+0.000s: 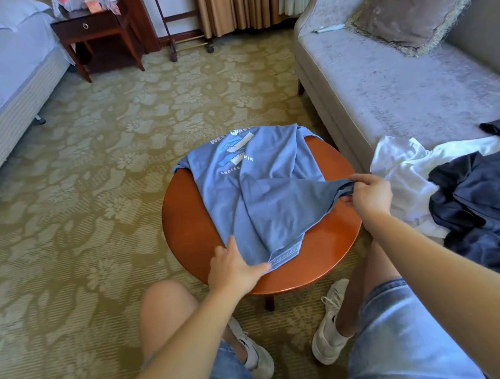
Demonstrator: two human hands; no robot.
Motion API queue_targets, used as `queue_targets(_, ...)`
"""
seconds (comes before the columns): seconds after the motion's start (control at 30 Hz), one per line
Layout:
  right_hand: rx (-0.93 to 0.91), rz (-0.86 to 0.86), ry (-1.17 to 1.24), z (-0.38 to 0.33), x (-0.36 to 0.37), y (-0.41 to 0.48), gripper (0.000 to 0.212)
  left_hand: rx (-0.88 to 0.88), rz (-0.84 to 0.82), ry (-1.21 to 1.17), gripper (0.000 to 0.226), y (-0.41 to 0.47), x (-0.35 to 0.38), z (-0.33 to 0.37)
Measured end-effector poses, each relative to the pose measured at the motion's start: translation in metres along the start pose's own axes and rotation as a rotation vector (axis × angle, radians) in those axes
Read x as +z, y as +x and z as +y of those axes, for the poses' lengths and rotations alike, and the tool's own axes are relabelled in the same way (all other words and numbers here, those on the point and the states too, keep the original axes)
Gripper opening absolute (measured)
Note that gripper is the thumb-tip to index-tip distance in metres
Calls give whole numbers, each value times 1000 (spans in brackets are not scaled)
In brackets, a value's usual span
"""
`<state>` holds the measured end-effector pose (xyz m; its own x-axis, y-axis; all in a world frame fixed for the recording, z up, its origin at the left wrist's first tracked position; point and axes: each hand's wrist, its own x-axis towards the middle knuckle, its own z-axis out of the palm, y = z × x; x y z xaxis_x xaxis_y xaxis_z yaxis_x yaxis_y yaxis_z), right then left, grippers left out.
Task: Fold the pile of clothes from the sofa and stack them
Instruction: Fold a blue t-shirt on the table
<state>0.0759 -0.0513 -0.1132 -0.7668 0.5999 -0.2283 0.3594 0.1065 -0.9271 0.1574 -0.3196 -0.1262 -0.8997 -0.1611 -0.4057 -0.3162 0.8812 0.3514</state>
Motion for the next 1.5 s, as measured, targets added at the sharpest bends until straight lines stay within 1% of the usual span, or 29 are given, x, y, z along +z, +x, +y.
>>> queue_targets(0.07, -7, -25, -12, 3, 6, -2, 37, 12, -35, 49, 99, -1, 9, -5)
queue_targets(0.1, -19, -36, -19, 2, 7, -4, 35, 12, -31, 27, 93, 0, 9, -7)
queue_targets(0.17, -57, -49, -72, 2, 9, -3, 34, -28, -16, -78, 76, 6, 5, -12)
queue_targets(0.23, -116, -80, -191, 0, 8, -6, 36, -81, 13, -166, 55, 12, -1, -20)
queue_targets(0.3, -260, -156, -330, -5, 10, -18, 30, -93, 85, -278, 37, 18, -5, -26)
queue_targets(0.37, -476, -285, -484, -7, 17, -38, 17, -59, 172, -451, 27, 19, -9, -23)
queue_targets(0.47, -744, -552, -694, -4, 37, -74, 13, 87, 224, -561, 18, 18, -18, -5)
queue_targets(0.53, -855, -667, -785, -5, 52, -94, 31, 186, 211, -584, 19, 17, -22, 7)
queue_targets(0.57, -885, -699, -809, -5, 59, -100, 35, 219, 206, -579, 20, 17, -24, 11)
queue_targets(0.6, -911, -717, -816, -6, 65, -106, 36, 240, 205, -570, 22, 18, -26, 14)
queue_targets(0.7, -967, -691, -754, -8, 73, -111, 24, 279, 244, -564, 24, 19, -31, 15)
queue_targets(0.77, -960, -655, -700, -7, 75, -109, 20, 298, 259, -587, 19, 17, -33, 14)
queue_targets(0.83, -879, -641, -639, -9, 74, -107, 22, 294, 248, -594, 17, 16, -32, 11)
queue_targets(0.9, -803, -607, -583, -13, 72, -102, 26, 277, 239, -516, 19, 15, -27, 6)
queue_targets(0.97, -769, -570, -551, -17, 70, -95, 27, 273, 255, -365, 20, 16, -21, -2)
queue_targets(1.07, -761, -533, -548, -19, 66, -84, 26, 263, 309, -229, 15, 14, -17, -13)
queue_targets(1.17, -785, -503, -575, -11, 63, -76, 25, 287, 369, -163, 14, 10, -19, -18)
queue_targets(1.23, -799, -468, -585, -8, 63, -72, 22, 305, 360, -112, 14, 8, -22, -18)
queue_targets(1.33, -802, -426, -589, -7, 59, -70, 19, 271, 269, -67, 16, 7, -24, -20)
queue_targets(1.4, -784, -434, -572, -9, 55, -72, 16, 231, 206, -137, 17, 9, -23, -23)
queue_targets(1.47, -712, -454, -501, -14, 50, -76, 16, 169, 162, -330, 18, 13, -24, -23)
queue_targets(1.5, -673, -439, -449, -17, 47, -76, 17, 122, 146, -473, 15, 14, -29, -22)
